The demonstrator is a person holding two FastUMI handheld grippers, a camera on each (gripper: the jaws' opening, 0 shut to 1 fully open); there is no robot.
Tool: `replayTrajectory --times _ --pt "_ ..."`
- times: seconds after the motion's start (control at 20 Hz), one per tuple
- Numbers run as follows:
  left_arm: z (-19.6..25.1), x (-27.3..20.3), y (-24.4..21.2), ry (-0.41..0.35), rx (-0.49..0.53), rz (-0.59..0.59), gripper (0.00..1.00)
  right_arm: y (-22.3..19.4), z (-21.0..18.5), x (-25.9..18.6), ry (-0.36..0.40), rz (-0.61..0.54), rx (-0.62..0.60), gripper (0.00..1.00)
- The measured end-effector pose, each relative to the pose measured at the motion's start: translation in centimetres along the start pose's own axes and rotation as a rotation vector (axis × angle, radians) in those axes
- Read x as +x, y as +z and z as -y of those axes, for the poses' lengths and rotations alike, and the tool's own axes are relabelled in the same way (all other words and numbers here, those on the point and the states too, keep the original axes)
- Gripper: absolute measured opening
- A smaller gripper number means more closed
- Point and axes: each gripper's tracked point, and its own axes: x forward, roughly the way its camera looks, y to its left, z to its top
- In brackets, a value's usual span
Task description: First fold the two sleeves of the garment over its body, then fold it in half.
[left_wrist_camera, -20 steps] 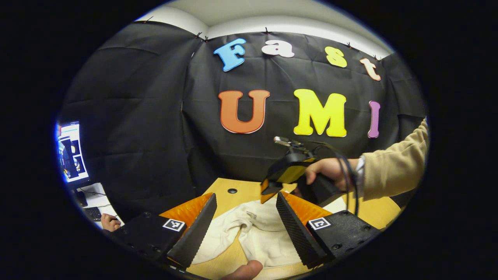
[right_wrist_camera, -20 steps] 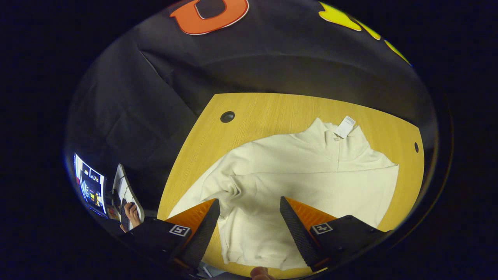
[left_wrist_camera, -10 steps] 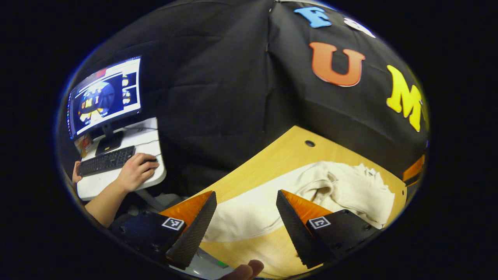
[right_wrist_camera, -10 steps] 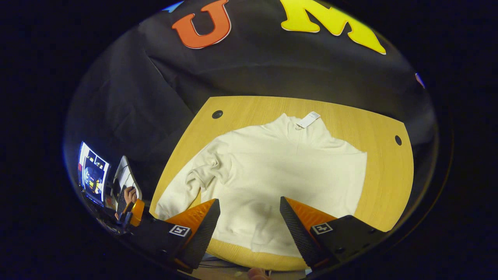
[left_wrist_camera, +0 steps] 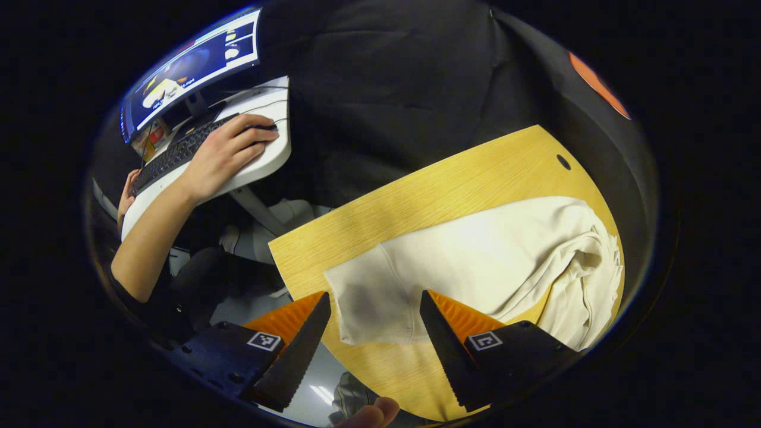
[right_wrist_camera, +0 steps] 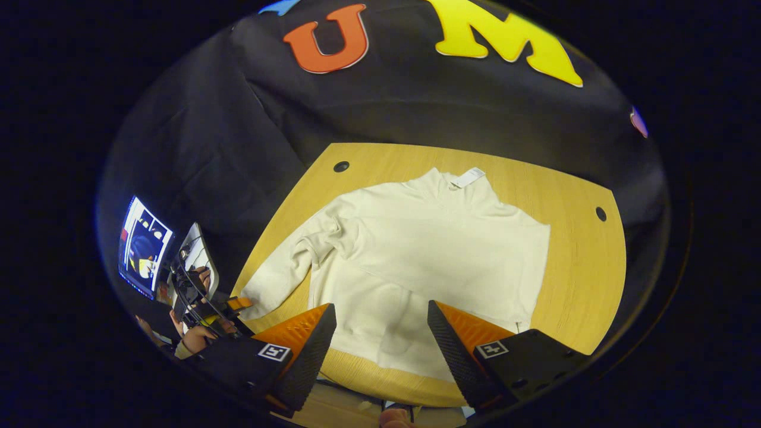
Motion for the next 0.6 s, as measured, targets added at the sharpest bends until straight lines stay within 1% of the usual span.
replayTrajectory --times 0.05,0.1,0.15,0.2,0.25,0.3,0.35,0.4,0.45,0.5,0.6 --pt "0.0 0.2 -0.2 -0.002 -0.014 -0.017 0.98 -0.4 0.3 -0.4 0.005 -0.003 0.018 0.93" --pt "0.1 0.4 -0.7 -0.008 -0.028 -0.048 0.98 -0.7 1.0 -0.9 -0.004 0.006 0.026 0.94" --pt "0.2 0.6 -1.5 -0.009 -0.054 -0.100 0.98 -0.7 2.3 -1.7 -0.037 0.039 0.033 0.96" --pt "0.2 0.7 -1.0 -0.004 -0.052 -0.094 0.98 -0.9 3.9 -2.2 -0.086 0.062 0.050 0.96" --pt "0.2 0.8 -1.2 0.004 -0.041 -0.114 0.98 -1.4 4.8 -3.0 -0.109 0.079 0.073 0.96" --pt "0.0 0.9 -1.1 0.013 -0.020 -0.130 0.97 -1.7 5.9 -3.7 -0.134 0.097 0.110 0.93" --pt "0.0 1.1 -1.0 0.015 0.001 -0.144 0.98 -2.0 6.9 -4.4 -0.150 0.117 0.153 0.93" --pt "0.3 1.3 -1.1 0.022 -0.013 -0.180 0.97 -2.1 8.4 -5.3 -0.165 0.153 0.208 0.93" --pt "0.3 1.2 -1.2 0.025 -0.031 -0.204 0.98 -2.2 9.4 -5.6 -0.184 0.172 0.221 0.93" --pt "0.3 1.3 -1.1 0.026 -0.042 -0.231 0.98 -2.2 10.5 -6.1 -0.200 0.199 0.231 0.96" --pt "0.3 1.4 -1.2 0.031 -0.054 -0.285 0.98 -1.9 11.8 -7.1 -0.236 0.276 0.228 0.96"
